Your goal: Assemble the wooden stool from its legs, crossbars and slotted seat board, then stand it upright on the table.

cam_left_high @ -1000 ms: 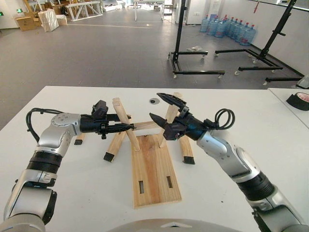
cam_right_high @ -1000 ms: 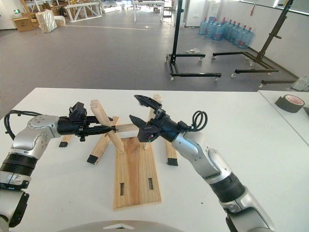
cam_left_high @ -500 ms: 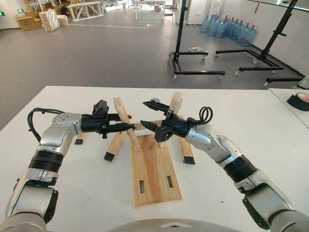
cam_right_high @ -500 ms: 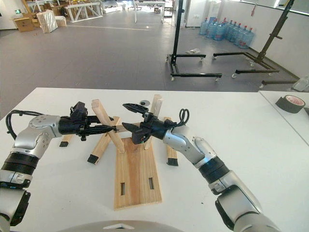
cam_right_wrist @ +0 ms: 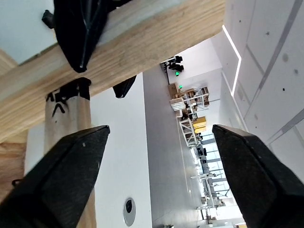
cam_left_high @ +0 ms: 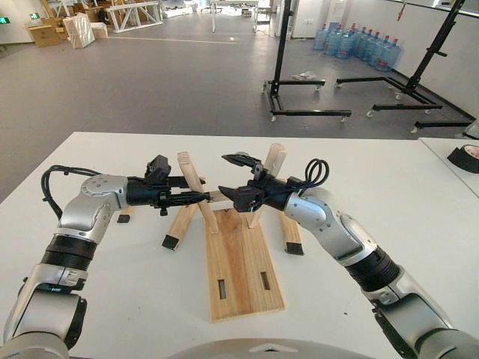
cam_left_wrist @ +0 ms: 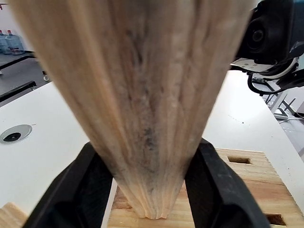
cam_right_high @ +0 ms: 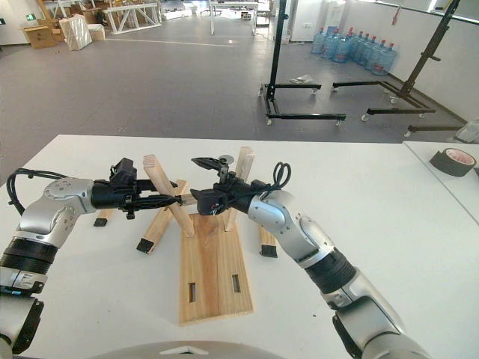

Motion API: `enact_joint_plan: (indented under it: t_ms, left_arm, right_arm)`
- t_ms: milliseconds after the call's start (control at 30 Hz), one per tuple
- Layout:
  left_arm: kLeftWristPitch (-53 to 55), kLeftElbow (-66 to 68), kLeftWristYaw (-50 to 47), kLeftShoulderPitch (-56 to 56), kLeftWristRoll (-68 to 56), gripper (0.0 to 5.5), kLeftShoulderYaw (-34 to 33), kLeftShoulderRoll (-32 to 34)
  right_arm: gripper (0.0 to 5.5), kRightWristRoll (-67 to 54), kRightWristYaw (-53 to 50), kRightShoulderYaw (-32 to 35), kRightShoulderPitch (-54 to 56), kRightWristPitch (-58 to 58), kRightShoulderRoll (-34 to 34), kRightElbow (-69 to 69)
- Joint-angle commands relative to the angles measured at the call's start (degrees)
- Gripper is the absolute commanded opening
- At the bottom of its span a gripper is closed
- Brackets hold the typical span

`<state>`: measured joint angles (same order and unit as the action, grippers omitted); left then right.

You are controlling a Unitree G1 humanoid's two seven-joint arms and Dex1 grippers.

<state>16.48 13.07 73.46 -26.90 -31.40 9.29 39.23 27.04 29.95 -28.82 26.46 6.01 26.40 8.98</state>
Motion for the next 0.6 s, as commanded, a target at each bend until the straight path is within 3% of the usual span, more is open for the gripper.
enact_joint_plan:
  t_ms: [33, 167, 367, 600]
  left_arm:
    - [2.34, -0.44, 0.58, 6.69, 10.63, 2.02, 11.5, -0.97]
    - [2.16, -0.35, 0.27, 6.79, 10.79, 2.02, 11.59, -1.1]
    - [1.81, 0.1, -0.15, 6.9, 10.86, 2.02, 11.53, -0.99]
    - [1.05, 0.61, -1.06, 7.48, 10.38, 2.02, 11.42, -0.15]
  right_arm:
    - [4.03, 6.25, 25.01, -15.38, -15.35, -15.09, 9.42, -7.05]
    - [4.03, 6.03, 24.89, -15.29, -15.37, -17.16, 10.26, -5.55]
    - [4.03, 4.84, 15.56, -10.84, -15.05, -12.99, 10.01, -2.5]
    - [4.03, 2.98, 16.88, -8.59, -18.75, -10.44, 15.19, 3.4]
